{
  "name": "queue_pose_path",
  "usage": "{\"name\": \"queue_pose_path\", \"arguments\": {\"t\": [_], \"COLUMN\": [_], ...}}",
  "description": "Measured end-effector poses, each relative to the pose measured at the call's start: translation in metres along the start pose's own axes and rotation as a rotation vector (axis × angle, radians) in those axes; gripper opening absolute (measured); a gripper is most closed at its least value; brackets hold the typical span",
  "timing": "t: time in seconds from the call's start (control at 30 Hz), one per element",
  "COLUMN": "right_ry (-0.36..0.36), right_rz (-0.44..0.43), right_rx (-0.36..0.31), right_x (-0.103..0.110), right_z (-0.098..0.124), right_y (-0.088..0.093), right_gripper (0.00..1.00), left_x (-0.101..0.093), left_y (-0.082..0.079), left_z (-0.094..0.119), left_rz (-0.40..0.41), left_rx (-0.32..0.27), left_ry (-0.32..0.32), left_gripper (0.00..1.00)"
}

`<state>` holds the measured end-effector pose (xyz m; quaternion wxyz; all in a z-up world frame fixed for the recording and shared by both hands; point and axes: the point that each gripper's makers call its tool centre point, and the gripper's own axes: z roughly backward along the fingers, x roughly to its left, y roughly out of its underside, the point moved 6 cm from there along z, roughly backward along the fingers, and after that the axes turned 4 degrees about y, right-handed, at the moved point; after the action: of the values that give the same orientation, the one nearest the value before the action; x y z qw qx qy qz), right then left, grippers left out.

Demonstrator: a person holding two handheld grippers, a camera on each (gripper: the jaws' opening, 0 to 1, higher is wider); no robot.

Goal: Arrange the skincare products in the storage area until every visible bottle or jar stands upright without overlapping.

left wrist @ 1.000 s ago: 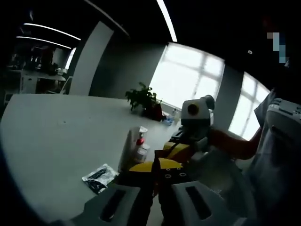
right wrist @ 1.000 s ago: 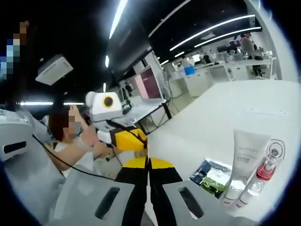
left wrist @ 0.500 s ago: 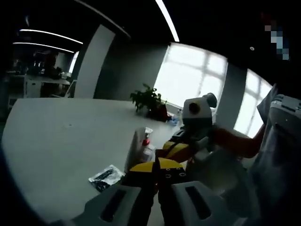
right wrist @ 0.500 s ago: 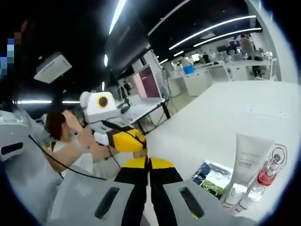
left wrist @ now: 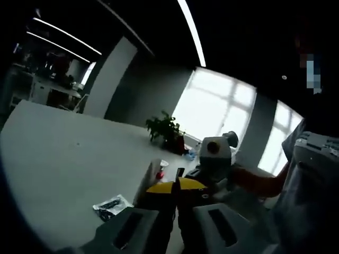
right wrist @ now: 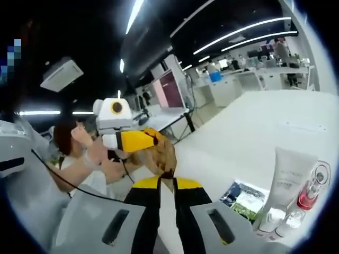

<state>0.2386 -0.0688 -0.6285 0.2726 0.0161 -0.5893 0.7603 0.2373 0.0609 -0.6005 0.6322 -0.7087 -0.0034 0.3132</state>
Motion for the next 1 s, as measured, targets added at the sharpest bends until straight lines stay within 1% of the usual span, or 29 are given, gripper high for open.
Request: {"name": "queue_pose_path", "arguments": {"t": [0.13,0.27,0.5,0.77,0.87,1.0], "right_ry": [0.004,-0.001,0.004,0.021,0.016,0.018], "right_rz": [-0.018,-0.026,-0.030,0.002,0.000,0.013], "right_rx": [0.002,0.018,0.036,0.066,0.072,0.091], "right_x": [-0.001,0.000,-0.001,-0.002,-0.003,-0.004], "right_z": [-0.002,-0.004,-0.010,-0.021,-0.026,-0.034], "right_y": [0.000,0.003,0.004,0.007,0.007,0.009], "right_gripper": [0.07,0.04,0.03,0.02,0.01,0.01], "left_x": [0.006,0.013,0.020,0.035,0.041,0.048], "left_y": [0.001,0.005,0.009,0.020,0.026,0.031], "left_z": [0.000,0.000,0.002,0.006,0.009,0.012], "left_rz": [0.005,-0.014,-0.011,-0.032,-0.023,0.000], "left_rx": [-0.001,0.024,0.036,0.073,0.081,0.077], "left_ry": [-0.025,-0.063,-0.089,-0.154,-0.178,-0.191], "left_gripper": [0.00,0.00,0.00,0.00,0.00,0.00]}}
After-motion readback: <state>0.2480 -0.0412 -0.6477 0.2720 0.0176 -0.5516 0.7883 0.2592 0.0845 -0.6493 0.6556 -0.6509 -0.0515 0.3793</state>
